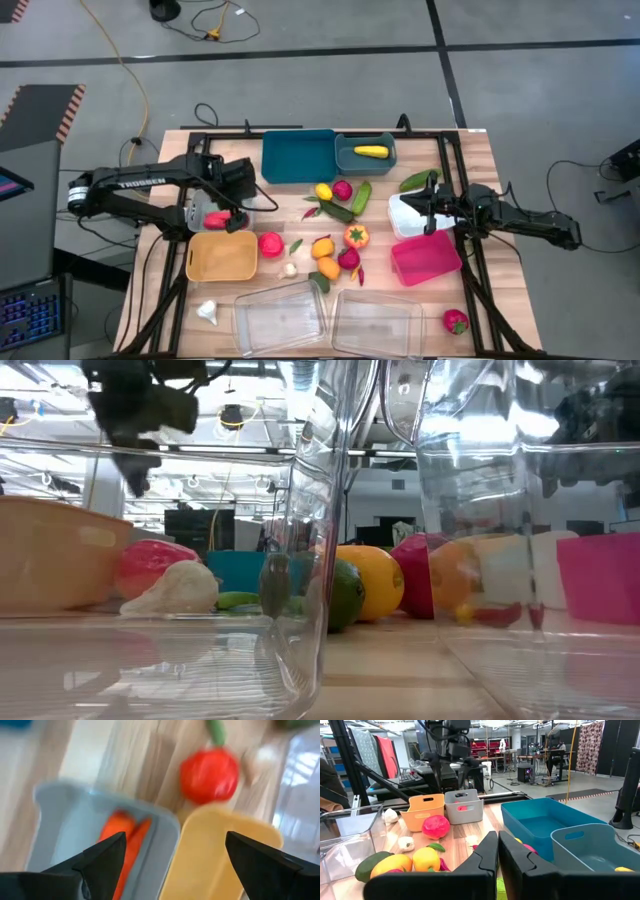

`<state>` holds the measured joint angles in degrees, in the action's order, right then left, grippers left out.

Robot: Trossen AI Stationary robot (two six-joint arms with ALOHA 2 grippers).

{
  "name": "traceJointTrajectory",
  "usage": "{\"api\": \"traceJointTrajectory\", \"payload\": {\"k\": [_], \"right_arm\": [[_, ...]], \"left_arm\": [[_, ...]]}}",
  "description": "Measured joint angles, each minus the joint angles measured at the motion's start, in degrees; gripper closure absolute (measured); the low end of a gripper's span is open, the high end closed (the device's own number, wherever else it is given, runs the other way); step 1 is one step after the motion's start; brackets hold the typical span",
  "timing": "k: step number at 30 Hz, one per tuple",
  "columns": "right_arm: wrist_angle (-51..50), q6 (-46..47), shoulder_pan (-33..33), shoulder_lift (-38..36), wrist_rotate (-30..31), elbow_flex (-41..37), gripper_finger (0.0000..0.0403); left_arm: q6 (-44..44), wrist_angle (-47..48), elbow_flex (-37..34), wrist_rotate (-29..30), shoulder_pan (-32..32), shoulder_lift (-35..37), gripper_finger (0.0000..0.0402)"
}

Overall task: Sort produce into baskets
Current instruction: Put the tomato into the blue bin

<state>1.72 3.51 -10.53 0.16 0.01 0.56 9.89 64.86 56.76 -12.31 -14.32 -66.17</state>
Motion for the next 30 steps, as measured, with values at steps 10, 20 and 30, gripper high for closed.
{"api": "traceJointTrajectory", "payload": {"k": [10, 20, 30], "right_arm": [[0.0, 0.0, 0.0, 0.0, 0.0, 0.0, 0.0359], [0.0, 0.0, 0.0, 0.0, 0.0, 0.0, 0.0359], [0.0, 0.0, 0.0, 0.0, 0.0, 0.0, 0.0359]], "left_arm": [[2.5, -13.4, 0.1, 0.2, 2.5, 0.0, 0.0074], [5.0, -19.5, 0.1, 1.0, 3.5, -1.6, 0.0036], [1.8, -25.8, 0.1, 1.9, 9.9, -8.1, 0.0009]]}}
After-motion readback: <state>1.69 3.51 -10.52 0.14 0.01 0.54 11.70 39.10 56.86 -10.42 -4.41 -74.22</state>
